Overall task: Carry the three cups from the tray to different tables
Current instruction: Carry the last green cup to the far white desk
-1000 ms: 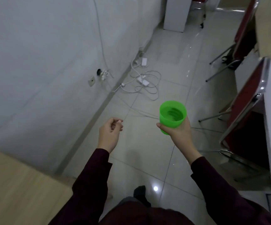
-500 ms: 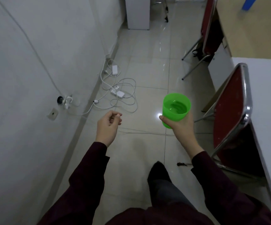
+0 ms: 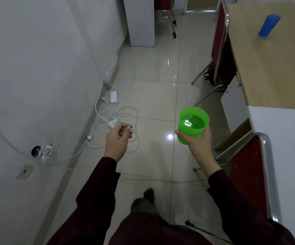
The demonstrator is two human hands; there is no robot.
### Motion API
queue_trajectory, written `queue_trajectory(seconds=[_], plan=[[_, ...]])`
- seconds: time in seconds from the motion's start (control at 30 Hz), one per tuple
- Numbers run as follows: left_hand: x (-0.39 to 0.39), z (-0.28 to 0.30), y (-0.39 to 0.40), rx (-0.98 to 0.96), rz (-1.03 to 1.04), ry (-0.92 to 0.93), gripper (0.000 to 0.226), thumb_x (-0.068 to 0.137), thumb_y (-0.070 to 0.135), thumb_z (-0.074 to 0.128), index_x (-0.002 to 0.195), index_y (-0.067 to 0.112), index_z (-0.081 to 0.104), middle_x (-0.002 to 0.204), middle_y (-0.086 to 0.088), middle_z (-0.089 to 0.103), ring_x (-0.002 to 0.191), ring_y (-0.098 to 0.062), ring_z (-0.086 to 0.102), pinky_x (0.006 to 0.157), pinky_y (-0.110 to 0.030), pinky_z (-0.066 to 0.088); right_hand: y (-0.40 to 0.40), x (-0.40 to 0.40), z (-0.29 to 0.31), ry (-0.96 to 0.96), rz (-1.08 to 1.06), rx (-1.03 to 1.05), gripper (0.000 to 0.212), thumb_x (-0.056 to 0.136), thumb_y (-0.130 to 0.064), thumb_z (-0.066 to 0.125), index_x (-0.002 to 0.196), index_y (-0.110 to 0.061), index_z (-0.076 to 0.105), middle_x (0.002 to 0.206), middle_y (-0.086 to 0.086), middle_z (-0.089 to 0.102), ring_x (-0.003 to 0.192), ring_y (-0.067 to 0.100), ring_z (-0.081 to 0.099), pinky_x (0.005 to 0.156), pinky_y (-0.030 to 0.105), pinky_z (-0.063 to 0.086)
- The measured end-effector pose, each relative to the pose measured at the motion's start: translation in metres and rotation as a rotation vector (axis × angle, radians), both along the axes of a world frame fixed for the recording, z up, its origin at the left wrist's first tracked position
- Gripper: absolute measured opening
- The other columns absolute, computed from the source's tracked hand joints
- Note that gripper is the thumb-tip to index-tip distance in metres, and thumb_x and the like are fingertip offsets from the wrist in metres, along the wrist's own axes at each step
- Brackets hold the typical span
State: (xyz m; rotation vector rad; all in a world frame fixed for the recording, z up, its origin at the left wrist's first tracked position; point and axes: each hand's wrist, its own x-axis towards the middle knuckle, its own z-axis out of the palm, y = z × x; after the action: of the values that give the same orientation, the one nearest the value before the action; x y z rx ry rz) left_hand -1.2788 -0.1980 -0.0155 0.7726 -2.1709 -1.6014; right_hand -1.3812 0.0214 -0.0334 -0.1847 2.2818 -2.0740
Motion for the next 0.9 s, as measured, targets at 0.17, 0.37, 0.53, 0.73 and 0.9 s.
queue_trajectory(seconds=[0.17, 0.37, 0.53, 0.73, 0.9], plan=[[-0.096, -0.006, -0.034, -0.030, -0.035, 0.014, 0.021, 0.092, 0.015, 0.051, 0.081, 0.027, 0.062, 0.075, -0.001, 0.064, 0.074, -0.020, 0.064, 0.074, -0.028, 0.050, -0.026, -0.089, -0.004, -0.002, -0.016, -0.003, 0.062, 0.064, 0.003, 0.085, 0.119, 0.001, 0.054, 0.103, 0.003, 0.061, 0.080, -0.014, 0.059, 0.073, 0.005, 0.047], [-0.231, -0.010, -0.079, -0.018, -0.058, 0.009, 0.018, 0.094, 0.012, 0.049, 0.084, 0.020, 0.062, 0.076, -0.002, 0.062, 0.075, -0.021, 0.063, 0.073, -0.024, 0.050, -0.068, -0.208, -0.007, -0.023, -0.027, 0.025, 0.060, 0.065, 0.004, 0.084, 0.117, 0.001, 0.055, 0.097, -0.005, 0.062, 0.078, -0.014, 0.060, 0.070, 0.007, 0.049], [-0.346, -0.001, -0.111, -0.050, -0.112, 0.004, 0.014, 0.093, 0.013, 0.049, 0.088, 0.014, 0.063, 0.076, -0.003, 0.063, 0.073, -0.019, 0.063, 0.072, -0.024, 0.050, -0.105, -0.317, 0.005, -0.018, -0.048, 0.017, 0.061, 0.065, 0.002, 0.085, 0.118, 0.000, 0.055, 0.098, -0.002, 0.063, 0.081, -0.011, 0.061, 0.072, 0.007, 0.048], [-0.477, 0.000, -0.146, -0.059, -0.151, 0.015, 0.018, 0.093, 0.016, 0.050, 0.082, 0.024, 0.062, 0.075, -0.001, 0.063, 0.074, -0.020, 0.063, 0.077, -0.034, 0.050, -0.140, -0.449, 0.013, 0.012, -0.042, -0.023, 0.063, 0.064, 0.008, 0.083, 0.119, 0.007, 0.053, 0.100, 0.004, 0.061, 0.080, -0.011, 0.060, 0.073, 0.007, 0.048], [-0.599, 0.000, -0.170, -0.069, -0.118, 0.031, 0.016, 0.094, 0.016, 0.049, 0.085, 0.021, 0.062, 0.076, 0.000, 0.063, 0.074, -0.020, 0.063, 0.077, -0.033, 0.050, -0.161, -0.567, 0.014, 0.029, 0.000, -0.050, 0.064, 0.063, 0.011, 0.083, 0.119, 0.009, 0.051, 0.099, 0.002, 0.061, 0.079, -0.013, 0.060, 0.069, 0.006, 0.048]])
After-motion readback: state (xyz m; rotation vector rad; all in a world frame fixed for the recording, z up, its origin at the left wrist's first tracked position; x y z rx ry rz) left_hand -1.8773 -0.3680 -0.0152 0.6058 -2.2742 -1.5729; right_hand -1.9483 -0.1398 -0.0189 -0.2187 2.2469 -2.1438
